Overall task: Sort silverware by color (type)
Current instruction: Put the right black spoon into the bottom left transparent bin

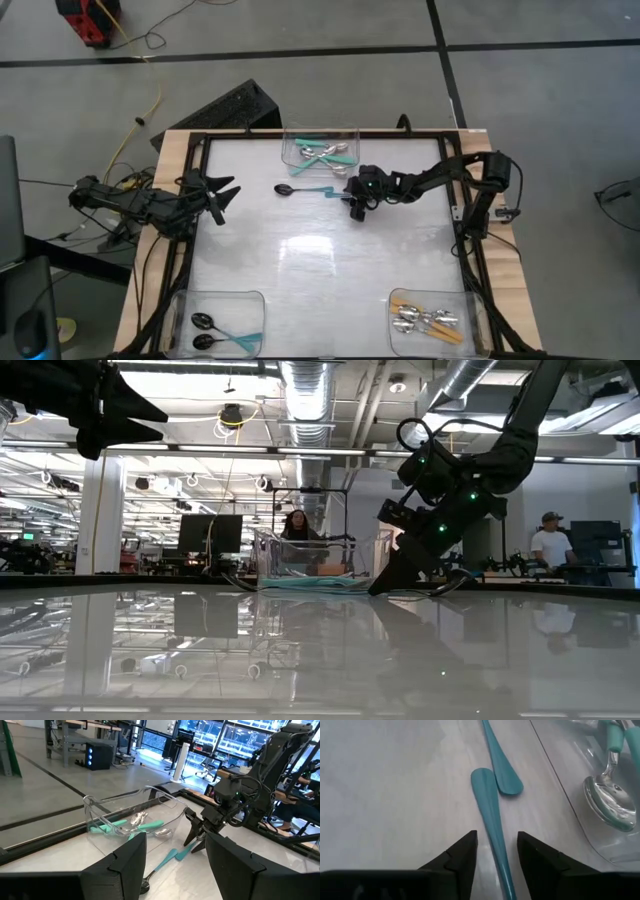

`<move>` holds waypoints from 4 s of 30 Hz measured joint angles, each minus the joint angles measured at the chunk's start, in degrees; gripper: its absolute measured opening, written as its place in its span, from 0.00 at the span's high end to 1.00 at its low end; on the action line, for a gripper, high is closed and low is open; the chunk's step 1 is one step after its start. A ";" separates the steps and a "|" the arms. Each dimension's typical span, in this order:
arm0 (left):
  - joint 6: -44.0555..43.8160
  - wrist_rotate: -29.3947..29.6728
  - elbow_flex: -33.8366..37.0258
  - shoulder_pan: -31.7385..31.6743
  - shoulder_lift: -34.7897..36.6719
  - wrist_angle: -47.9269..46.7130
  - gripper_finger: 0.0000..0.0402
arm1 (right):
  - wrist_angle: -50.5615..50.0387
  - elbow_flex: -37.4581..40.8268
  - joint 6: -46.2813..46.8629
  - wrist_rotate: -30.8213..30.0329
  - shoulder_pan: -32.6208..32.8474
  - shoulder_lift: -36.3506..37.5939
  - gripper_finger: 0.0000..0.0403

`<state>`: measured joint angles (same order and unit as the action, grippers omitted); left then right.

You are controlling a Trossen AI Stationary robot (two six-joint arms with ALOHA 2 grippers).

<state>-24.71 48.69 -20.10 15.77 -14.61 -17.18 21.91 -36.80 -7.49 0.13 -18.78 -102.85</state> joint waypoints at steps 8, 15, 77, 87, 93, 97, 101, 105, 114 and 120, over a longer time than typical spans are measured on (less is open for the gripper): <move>0.68 -0.02 -0.02 -0.01 0.00 0.14 0.53 | 0.00 0.05 0.01 0.02 0.03 -0.04 0.71; 0.70 -0.02 -0.02 -0.01 0.00 0.14 0.53 | -0.02 0.09 -0.02 -0.02 0.03 -0.07 0.82; 1.53 -0.22 0.00 0.00 0.00 0.73 0.53 | -5.01 -1.84 2.70 0.93 2.74 4.60 0.43; 1.53 0.09 -0.02 -0.02 -0.02 1.12 0.53 | -15.51 -0.92 0.55 0.15 0.62 13.10 0.44; 1.51 0.05 -0.01 0.00 -0.02 1.19 0.53 | -4.95 4.63 1.43 -0.45 0.78 11.18 0.44; 1.49 0.11 -0.02 0.00 0.00 1.23 0.53 | -1.91 6.81 1.46 -1.65 0.45 11.29 0.44; 1.46 0.21 -0.02 -0.02 0.00 1.25 0.53 | -1.01 7.62 1.49 -1.80 0.20 10.76 0.44; 1.44 0.84 -0.02 0.00 0.00 1.52 0.53 | 3.10 9.04 2.48 -1.73 0.28 8.85 0.44; 1.25 1.55 0.00 0.00 0.00 1.69 0.53 | 5.56 9.33 2.88 -2.37 0.36 7.02 0.54; 1.25 1.55 0.00 0.00 0.00 1.65 0.53 | 4.03 9.31 3.40 -2.69 0.45 7.06 0.73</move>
<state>-23.46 50.24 -20.11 15.77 -14.61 -15.53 25.95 -27.49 -4.08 -2.57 -18.33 -95.79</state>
